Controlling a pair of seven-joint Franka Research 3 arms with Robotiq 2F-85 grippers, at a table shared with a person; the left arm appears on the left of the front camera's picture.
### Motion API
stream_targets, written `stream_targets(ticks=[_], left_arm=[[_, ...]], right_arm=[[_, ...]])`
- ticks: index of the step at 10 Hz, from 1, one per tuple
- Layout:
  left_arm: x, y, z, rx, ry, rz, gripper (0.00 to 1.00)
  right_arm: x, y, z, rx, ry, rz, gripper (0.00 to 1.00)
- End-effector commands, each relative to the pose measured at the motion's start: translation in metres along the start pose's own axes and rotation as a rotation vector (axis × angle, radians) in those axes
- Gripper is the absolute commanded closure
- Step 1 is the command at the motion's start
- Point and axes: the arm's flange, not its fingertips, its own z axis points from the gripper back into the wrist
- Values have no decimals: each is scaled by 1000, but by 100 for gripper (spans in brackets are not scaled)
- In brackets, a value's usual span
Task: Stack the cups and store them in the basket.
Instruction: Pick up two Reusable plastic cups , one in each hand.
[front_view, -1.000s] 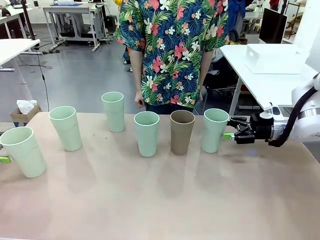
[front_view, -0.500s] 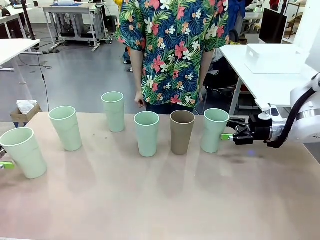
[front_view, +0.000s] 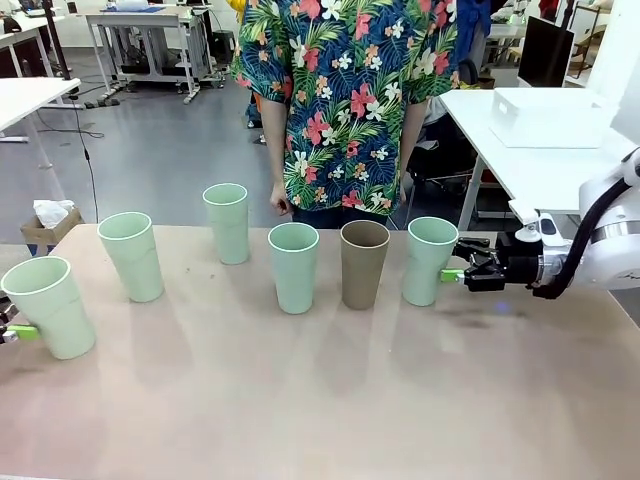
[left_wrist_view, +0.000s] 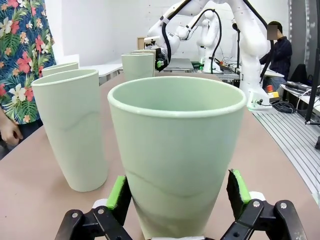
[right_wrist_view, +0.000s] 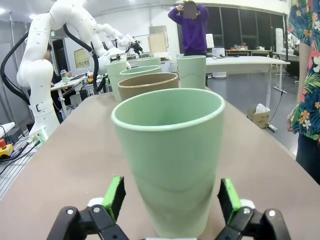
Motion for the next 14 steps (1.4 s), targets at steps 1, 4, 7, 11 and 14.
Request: stream_targets(ticks=[1, 4, 7, 11, 14], left_arm=[[5, -1, -9, 19, -12, -6, 0], [8, -3, -18, 25, -17, -4, 0], [6, -3, -25, 18, -6, 3, 0], [5, -5, -34, 4, -14, 5, 0], [2, -5, -40, 4, -19, 17, 0]], right_arm=[[0, 1, -13, -36, -2, -28, 0], [-4, 4, -24, -32, 1, -37, 0], [-2, 4, -29, -34, -4, -43, 0], [1, 6, -40, -25, 0, -50, 0], [1, 8, -50, -12, 3, -54, 0]])
